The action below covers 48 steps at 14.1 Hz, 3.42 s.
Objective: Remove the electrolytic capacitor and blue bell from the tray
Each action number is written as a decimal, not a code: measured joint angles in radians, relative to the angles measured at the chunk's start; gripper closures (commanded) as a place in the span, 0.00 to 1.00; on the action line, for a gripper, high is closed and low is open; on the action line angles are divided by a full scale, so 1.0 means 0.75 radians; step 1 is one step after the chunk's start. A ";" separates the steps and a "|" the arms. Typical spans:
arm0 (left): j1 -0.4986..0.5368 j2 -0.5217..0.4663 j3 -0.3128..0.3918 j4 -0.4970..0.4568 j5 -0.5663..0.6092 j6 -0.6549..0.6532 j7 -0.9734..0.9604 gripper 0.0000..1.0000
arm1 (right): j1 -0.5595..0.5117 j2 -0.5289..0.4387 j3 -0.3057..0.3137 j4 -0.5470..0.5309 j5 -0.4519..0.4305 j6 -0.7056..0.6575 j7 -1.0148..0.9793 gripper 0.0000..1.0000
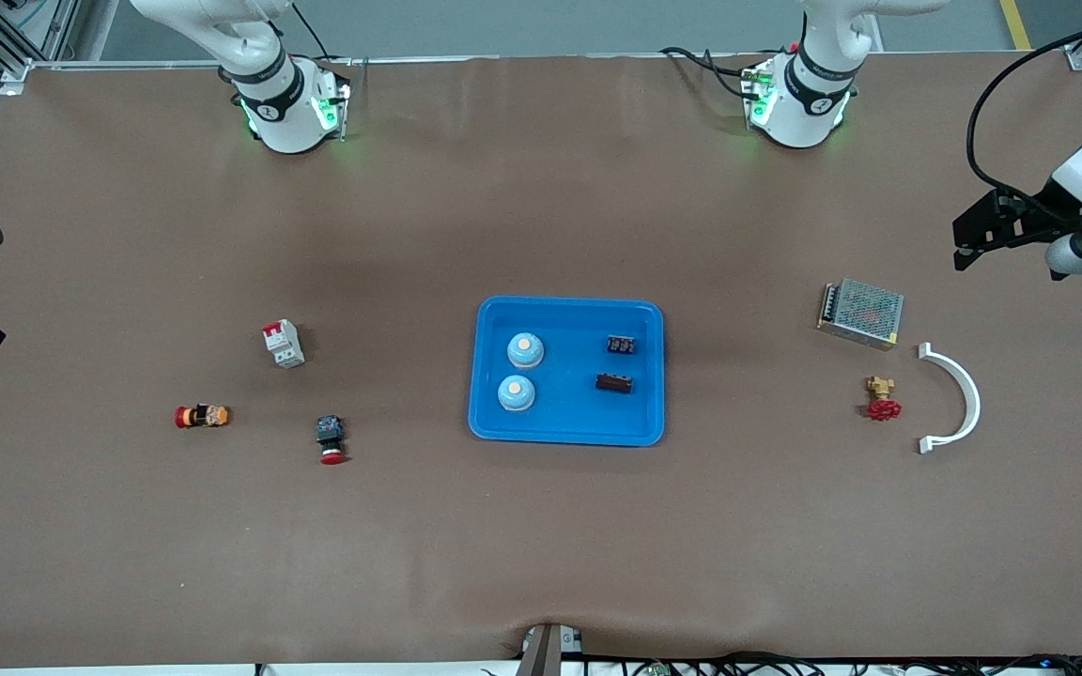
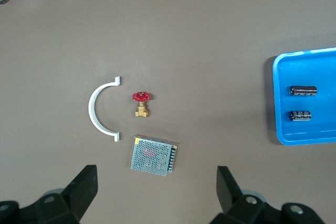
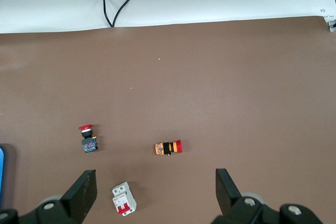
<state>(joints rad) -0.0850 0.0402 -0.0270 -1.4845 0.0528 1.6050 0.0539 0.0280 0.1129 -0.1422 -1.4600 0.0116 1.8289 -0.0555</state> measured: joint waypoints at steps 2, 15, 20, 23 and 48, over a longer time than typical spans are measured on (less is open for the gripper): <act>-0.003 0.001 -0.003 0.000 0.010 0.003 0.000 0.00 | 0.000 0.000 0.000 0.000 0.000 0.000 0.000 0.00; -0.005 0.101 -0.004 -0.010 -0.028 -0.009 -0.063 0.00 | 0.000 0.000 0.000 0.000 0.000 0.000 0.000 0.00; 0.006 0.151 -0.003 -0.059 -0.089 -0.001 -0.072 0.00 | 0.000 0.000 0.000 0.000 0.000 -0.001 0.000 0.00; 0.006 0.182 -0.004 -0.132 -0.149 0.075 -0.148 0.00 | 0.001 0.002 0.003 -0.001 0.000 -0.006 0.000 0.00; -0.410 0.601 -0.040 -0.171 -0.234 0.654 -2.359 0.00 | 0.626 0.508 0.034 -0.025 0.208 0.212 0.587 0.00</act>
<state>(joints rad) -0.3922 0.4912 -0.0572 -1.6127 -0.1230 2.0955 -1.7154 0.4974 0.4941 -0.1165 -1.4788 0.1676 1.9878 0.3851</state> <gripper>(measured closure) 0.000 0.000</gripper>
